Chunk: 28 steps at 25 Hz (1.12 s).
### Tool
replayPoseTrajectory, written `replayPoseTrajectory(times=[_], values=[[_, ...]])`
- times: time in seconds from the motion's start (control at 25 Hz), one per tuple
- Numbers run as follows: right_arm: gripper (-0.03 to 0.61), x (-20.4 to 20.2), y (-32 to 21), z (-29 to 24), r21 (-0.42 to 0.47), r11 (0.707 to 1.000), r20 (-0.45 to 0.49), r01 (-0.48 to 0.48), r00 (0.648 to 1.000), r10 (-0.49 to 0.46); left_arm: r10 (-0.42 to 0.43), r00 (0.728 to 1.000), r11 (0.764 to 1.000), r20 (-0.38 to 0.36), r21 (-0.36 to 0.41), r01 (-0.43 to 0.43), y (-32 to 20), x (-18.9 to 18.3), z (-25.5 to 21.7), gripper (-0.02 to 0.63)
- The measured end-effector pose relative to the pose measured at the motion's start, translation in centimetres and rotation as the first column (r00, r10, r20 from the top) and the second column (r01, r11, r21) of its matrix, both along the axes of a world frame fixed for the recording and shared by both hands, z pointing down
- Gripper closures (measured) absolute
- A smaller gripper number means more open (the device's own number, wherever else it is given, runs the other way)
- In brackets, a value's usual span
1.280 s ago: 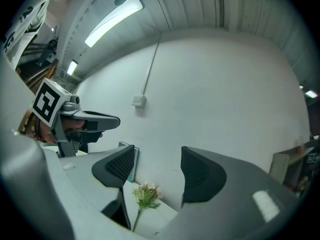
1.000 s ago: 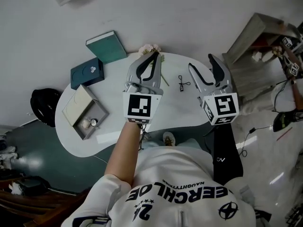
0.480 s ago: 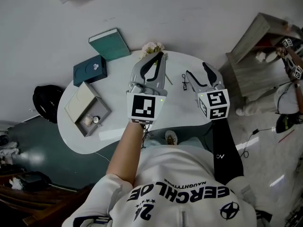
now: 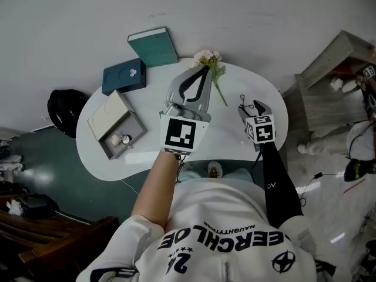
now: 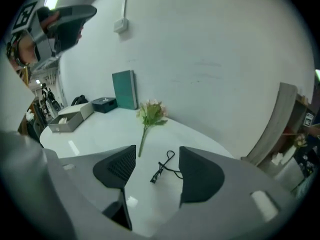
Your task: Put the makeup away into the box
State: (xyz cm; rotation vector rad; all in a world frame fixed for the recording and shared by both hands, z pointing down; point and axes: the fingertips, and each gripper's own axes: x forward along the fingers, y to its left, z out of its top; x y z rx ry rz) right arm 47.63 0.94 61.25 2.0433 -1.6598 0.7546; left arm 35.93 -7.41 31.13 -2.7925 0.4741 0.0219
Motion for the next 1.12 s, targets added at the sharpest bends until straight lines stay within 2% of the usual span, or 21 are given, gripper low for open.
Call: replayPoseTrajectory(times=[0.28, 0.6, 0.64, 0.68, 0.76, 0.92, 1.12], values=[[0.288, -0.2, 0.7, 5.5, -0.111, 0.994, 0.074, -0.017, 0.997, 0.025, -0.017, 1.000, 1.000, 0.013, 0.003, 0.017, -0.9, -0.6, 0.3, 0.613], [0.300, -0.1, 0.2, 7.9, -0.153, 0.987, 0.130, -0.041, 0.990, 0.061, -0.056, 0.998, 0.998, 0.022, -0.002, 0.056, -2.1, -1.1, 0.5, 0.614], [0.367, 0.0, 0.4, 8.4, -0.178, 0.983, 0.136, -0.054, 0.988, 0.079, -0.061, 0.998, 0.998, 0.023, -0.001, 0.061, -2.2, -1.3, 0.5, 0.612], [0.515, 0.1, 0.7, 8.6, -0.201, 0.977, 0.135, -0.066, 0.986, 0.094, -0.065, 0.998, 0.998, 0.025, 0.001, 0.065, -2.4, -1.4, 0.4, 0.612], [0.526, 0.2, 0.9, 8.5, -0.221, 0.973, 0.123, -0.071, 0.987, 0.100, -0.073, 0.997, 0.997, 0.028, 0.008, 0.072, -2.7, -1.7, 0.2, 0.613], [0.526, 0.4, 1.1, 8.2, -0.210, 0.975, 0.097, -0.073, 0.991, 0.095, -0.086, 0.996, 0.996, 0.020, -0.013, 0.086, -3.3, -2.0, 0.2, 0.613], [0.526, 1.8, -0.2, 4.2, -0.097, 0.991, 0.032, -0.093, 0.995, 0.097, -0.124, 0.992, 0.992, 0.017, -0.022, 0.124, -3.7, -2.1, 0.2, 0.613]])
